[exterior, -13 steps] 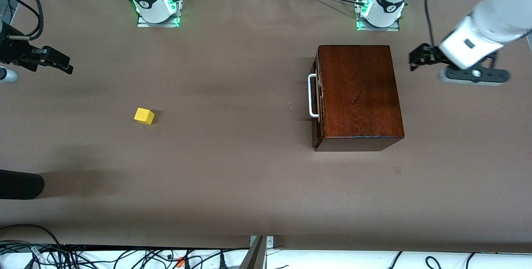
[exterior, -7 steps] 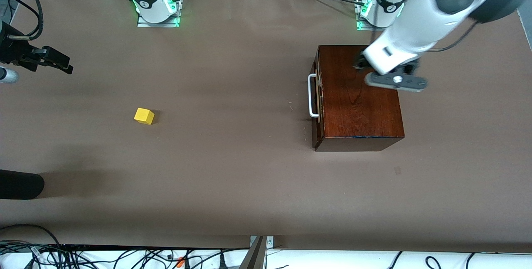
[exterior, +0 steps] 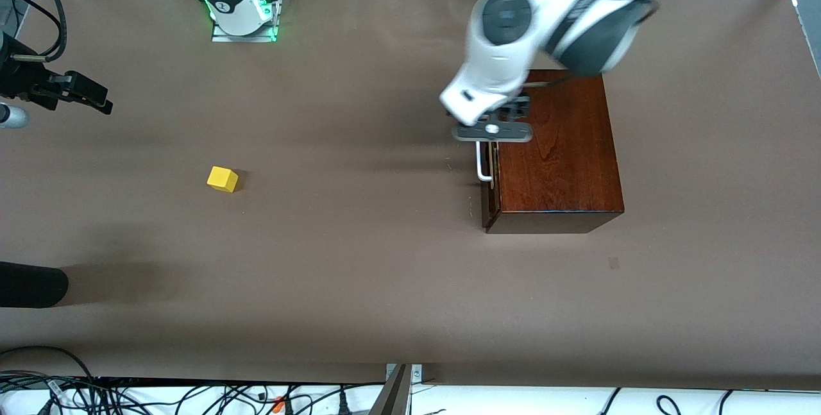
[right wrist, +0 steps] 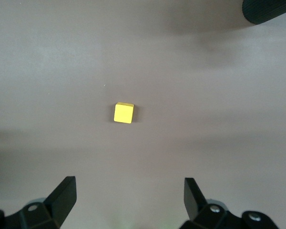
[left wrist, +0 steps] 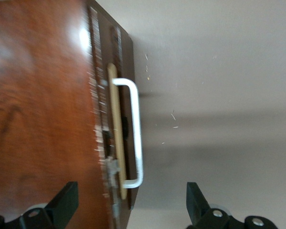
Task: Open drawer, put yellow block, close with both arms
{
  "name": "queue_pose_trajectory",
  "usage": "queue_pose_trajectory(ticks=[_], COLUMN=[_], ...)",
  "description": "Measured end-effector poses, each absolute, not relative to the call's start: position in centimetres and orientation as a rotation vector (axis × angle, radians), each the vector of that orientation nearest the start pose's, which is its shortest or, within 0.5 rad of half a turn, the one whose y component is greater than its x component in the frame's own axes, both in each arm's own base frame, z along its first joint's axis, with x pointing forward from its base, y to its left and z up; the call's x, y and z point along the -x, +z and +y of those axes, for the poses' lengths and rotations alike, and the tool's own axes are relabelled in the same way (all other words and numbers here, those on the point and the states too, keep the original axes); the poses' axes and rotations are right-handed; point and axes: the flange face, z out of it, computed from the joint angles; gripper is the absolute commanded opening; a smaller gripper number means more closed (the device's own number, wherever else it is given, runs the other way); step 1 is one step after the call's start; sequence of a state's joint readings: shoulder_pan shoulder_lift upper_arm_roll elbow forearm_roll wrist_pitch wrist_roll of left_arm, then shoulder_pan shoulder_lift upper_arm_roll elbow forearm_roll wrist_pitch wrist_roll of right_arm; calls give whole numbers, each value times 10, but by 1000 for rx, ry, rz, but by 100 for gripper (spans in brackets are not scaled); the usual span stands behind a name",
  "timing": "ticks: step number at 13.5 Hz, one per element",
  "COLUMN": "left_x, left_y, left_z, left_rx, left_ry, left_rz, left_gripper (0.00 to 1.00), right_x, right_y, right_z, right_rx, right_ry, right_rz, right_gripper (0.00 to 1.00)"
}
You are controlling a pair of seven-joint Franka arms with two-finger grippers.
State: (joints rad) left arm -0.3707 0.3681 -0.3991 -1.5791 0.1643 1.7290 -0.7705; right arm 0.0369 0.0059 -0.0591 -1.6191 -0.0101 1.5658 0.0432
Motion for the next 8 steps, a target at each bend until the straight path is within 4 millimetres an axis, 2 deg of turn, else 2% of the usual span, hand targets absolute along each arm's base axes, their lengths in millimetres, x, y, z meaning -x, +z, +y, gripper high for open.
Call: queue_pose_trajectory(ticks=[2, 5, 8], left_x=[-473, -473, -470], left_y=[390, 353, 333], left_z=[-438, -438, -443], left_rx=[2925, 2866, 2862], left_ry=[181, 198, 187], left_rz=[48, 64, 77], left_gripper=[100, 100, 100], right_x=[-554, -554, -554], right_y=[598, 598, 598], right_z=[-13, -13, -13], right_rx=[3150, 3150, 3150], right_ry=[93, 93, 93], right_rz=[103, 103, 103], right_gripper=[100, 100, 100])
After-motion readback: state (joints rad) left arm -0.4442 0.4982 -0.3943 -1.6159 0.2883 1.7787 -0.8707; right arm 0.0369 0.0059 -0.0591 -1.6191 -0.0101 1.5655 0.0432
